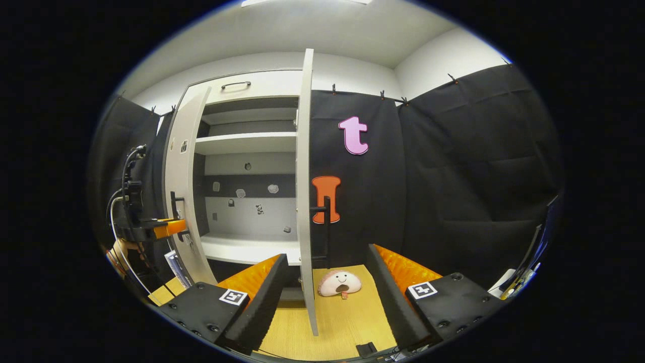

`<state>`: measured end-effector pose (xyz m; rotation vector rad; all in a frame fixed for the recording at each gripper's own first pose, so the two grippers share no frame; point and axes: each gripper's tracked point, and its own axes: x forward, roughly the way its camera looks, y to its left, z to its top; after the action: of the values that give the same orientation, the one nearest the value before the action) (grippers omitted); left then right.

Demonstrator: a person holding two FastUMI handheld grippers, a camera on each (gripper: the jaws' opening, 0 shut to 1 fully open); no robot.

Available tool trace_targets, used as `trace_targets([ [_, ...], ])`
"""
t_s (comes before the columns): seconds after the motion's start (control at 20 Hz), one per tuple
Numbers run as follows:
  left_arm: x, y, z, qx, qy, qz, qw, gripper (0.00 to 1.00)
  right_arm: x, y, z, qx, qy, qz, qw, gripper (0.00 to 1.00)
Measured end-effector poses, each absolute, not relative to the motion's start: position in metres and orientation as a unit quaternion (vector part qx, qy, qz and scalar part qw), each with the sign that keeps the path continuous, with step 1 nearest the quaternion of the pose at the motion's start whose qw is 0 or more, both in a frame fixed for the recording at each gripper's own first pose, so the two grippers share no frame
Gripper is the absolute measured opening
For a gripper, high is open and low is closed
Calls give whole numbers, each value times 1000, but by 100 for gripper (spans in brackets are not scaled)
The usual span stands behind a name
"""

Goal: Open the right door of the double-door shoe cabinet with the right hand, and open the left door with the left hand.

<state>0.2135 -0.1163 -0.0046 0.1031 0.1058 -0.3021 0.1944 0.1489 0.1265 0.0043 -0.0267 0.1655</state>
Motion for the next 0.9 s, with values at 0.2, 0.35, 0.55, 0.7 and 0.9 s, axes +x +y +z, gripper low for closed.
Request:
trace_targets([
  [0.2, 202, -105, -3, 47, 49, -155, 986, 15, 193, 150, 126, 0, -14, 80, 997, 100],
  [0.35, 192, -94, -1, 43, 47, -159, 985, 15, 192, 151, 127, 6, -17, 74, 997, 100],
  [0.55, 180, -81, 3, 45, 47, -164, 984, 15, 183, 155, 126, 16, -18, 72, 997, 100],
  [0.7, 172, -72, 6, 50, 46, -166, 984, 15, 182, 159, 126, 18, -17, 72, 997, 100],
  [0.9, 163, -53, 9, 51, 45, -159, 985, 15, 180, 164, 125, 18, -16, 77, 997, 100],
])
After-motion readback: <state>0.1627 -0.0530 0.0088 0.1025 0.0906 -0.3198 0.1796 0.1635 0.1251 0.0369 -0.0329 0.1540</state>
